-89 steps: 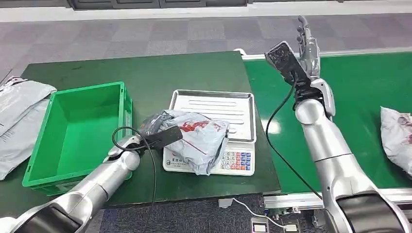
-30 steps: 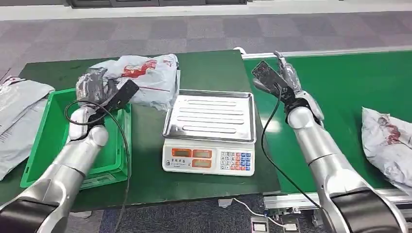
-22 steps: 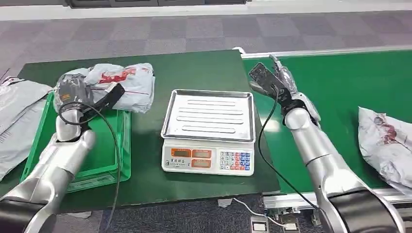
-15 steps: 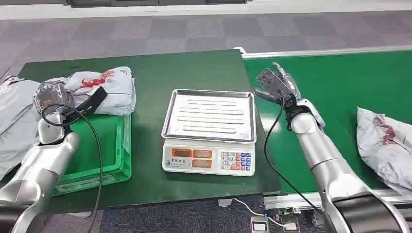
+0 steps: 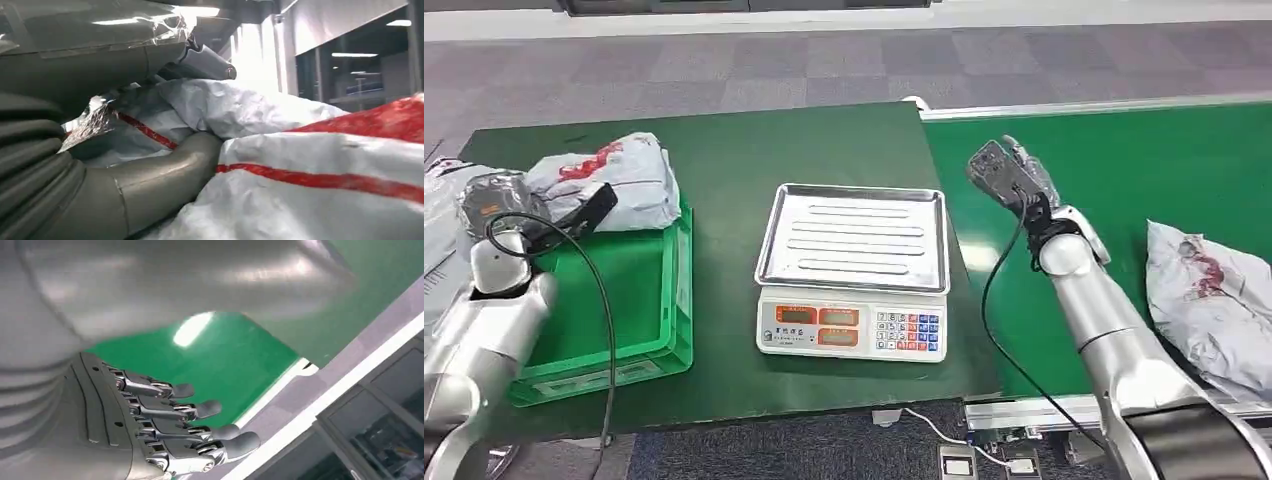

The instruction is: Moved the parcel from conveyor to table for the left to box.

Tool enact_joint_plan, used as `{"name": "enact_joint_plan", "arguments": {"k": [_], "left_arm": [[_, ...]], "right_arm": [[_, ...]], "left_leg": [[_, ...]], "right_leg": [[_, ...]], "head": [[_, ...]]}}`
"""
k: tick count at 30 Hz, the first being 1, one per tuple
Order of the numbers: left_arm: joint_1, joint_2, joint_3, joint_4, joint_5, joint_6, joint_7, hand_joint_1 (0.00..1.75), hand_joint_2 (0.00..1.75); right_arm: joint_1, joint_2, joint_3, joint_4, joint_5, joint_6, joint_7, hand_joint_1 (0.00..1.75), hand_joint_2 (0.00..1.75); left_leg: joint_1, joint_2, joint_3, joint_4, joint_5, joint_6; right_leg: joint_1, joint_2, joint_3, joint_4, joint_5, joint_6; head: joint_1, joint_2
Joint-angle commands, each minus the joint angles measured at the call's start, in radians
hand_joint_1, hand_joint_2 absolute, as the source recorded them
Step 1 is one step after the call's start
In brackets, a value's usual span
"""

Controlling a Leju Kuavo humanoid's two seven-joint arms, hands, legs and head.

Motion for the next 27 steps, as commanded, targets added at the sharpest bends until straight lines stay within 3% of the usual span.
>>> {"name": "enact_joint_plan", "arguments": {"k": [1, 2, 6, 17, 20, 24, 25, 27], "left_arm": [[-0.028, 0.020, 0.061, 0.016, -0.004, -0.147, -0.020, 0.00, 0.00], [-0.015, 0.017, 0.077, 0.009, 0.026, -0.220, -0.052, 0.00, 0.00], [0.013, 0.019, 0.051, 0.024, -0.013, -0.264, -0.024, 0.00, 0.00], [0.024, 0.012, 0.056, 0.013, -0.028, -0.306, 0.001, 0.00, 0.00], [0.038, -0.013, 0.071, -0.056, -0.075, -0.176, 0.048, 0.00, 0.00], [0.042, -0.026, 0.082, -0.098, -0.098, -0.177, 0.063, 0.00, 0.00], [0.048, -0.029, 0.089, -0.125, -0.105, -0.112, 0.070, 0.00, 0.00], [0.034, -0.042, 0.096, -0.134, -0.116, -0.124, 0.071, 0.00, 0.00]], "right_arm": [[-0.041, -0.004, 0.029, 0.027, 0.018, 0.003, 0.034, 0.00, 0.00], [-0.055, 0.001, 0.036, 0.049, 0.037, 0.004, 0.042, 0.00, 0.00], [-0.084, 0.030, 0.040, 0.108, 0.078, -0.007, 0.049, 0.00, 0.00], [-0.056, 0.020, 0.042, 0.092, 0.105, -0.007, 0.069, 0.00, 0.00], [-0.016, 0.008, 0.022, 0.079, 0.138, -0.034, 0.071, 0.00, 0.00], [-0.001, 0.002, 0.011, 0.075, 0.151, -0.039, 0.067, 0.00, 0.00], [0.009, -0.002, -0.002, 0.065, 0.160, -0.083, 0.084, 0.00, 1.75], [0.032, -0.021, -0.019, 0.048, 0.161, -0.081, 0.076, 0.00, 1.75]], "left_leg": [[0.001, 0.001, 0.002, 0.000, -0.001, 0.000], [0.000, 0.001, 0.001, 0.000, -0.001, 0.000], [0.000, 0.002, 0.002, -0.001, -0.001, 0.000], [0.001, 0.001, 0.002, -0.001, -0.001, -0.001], [0.001, -0.001, 0.004, -0.002, -0.001, 0.000], [0.002, -0.004, 0.002, -0.001, -0.001, 0.000], [0.002, -0.005, 0.005, -0.002, -0.001, 0.000], [0.001, -0.002, 0.003, -0.001, -0.001, 0.000]], "right_leg": [[0.002, 0.000, 0.003, -0.002, -0.001, 0.000], [0.001, 0.000, 0.001, 0.000, 0.000, 0.000], [0.000, 0.002, 0.002, -0.001, 0.000, 0.000], [0.001, 0.000, 0.003, -0.001, -0.001, -0.001], [0.001, -0.002, 0.006, -0.003, -0.001, -0.001], [0.002, -0.004, 0.004, -0.003, -0.001, 0.000], [0.003, -0.005, 0.008, -0.005, -0.002, 0.000], [0.001, -0.003, 0.004, -0.002, -0.001, 0.000]], "head": [[0.000, 0.000], [0.000, 0.000], [0.000, 0.000], [0.000, 0.000], [0.000, 0.000], [0.000, 0.000], [0.000, 0.000], [0.000, 0.000]]}}
